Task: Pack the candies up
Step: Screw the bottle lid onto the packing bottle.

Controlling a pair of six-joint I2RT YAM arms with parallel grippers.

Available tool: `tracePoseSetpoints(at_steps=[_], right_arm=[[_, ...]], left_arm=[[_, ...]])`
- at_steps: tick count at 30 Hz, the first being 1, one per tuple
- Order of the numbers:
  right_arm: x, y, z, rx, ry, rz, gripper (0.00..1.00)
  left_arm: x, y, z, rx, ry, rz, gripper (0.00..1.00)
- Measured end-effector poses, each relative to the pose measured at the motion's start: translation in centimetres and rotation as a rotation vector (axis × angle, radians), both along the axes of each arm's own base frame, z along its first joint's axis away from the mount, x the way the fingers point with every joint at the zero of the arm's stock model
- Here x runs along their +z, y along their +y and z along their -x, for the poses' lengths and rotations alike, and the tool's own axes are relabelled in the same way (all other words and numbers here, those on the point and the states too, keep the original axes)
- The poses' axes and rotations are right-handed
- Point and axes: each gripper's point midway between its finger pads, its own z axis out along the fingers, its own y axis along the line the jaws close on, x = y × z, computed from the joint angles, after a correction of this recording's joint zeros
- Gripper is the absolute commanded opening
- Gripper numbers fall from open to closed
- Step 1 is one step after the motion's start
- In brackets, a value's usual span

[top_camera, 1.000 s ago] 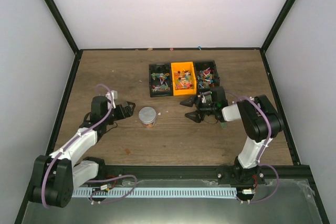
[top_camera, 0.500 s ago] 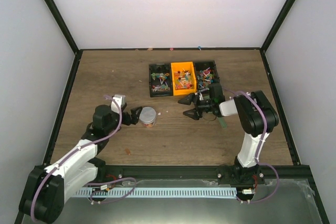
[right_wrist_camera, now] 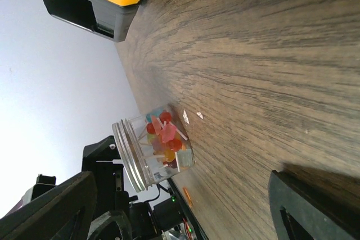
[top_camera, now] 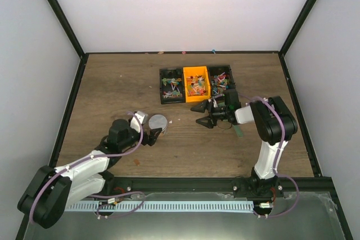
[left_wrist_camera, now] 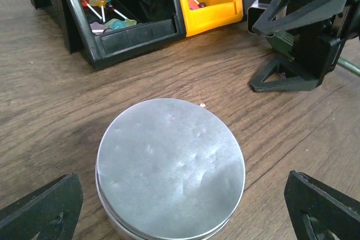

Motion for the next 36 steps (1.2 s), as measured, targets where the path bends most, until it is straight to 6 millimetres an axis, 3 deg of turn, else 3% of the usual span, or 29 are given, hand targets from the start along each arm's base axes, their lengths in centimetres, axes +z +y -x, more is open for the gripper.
tracePoseSetpoints(at_steps=[7, 14, 19, 24, 29, 36], right_arm=[[0.0, -0.2, -0.1, 0.006, -0.007, -0.006, 0.86], [0.0, -0.1, -0.2, 0.016, 0.006, -0.016, 0.86], [0.0, -0.1, -0.3, 0.021, 0.013, -0.020, 0.86], [0.0, -0.2, -0.6, 0.021, 0.011, -0.022, 0.86], [0.0, -0.3, -0.9, 0.017, 0.007, -0.024, 0.85], [0.0, -0.8, -1.6, 0.008, -0.002, -0.027, 0.85]], left_arm=[[-0.6, -0.2, -0.1, -0.030, -0.047, -0.052, 1.00], [-2.1, -0.3, -0.4, -0.033, -0.040, -0.087, 1.00], [-4.3, -0.1, -0.1, -0.042, -0.003, -0.126, 1.00], [-5.0, -0.3, -0.1, -0.056, -0.007, -0.141, 0.99], [-5.9, -0.4, -0.3, -0.060, -0.002, -0.156, 0.91], [-7.1, -0.4, -0.3, -0.068, 0.009, -0.177, 0.88]])
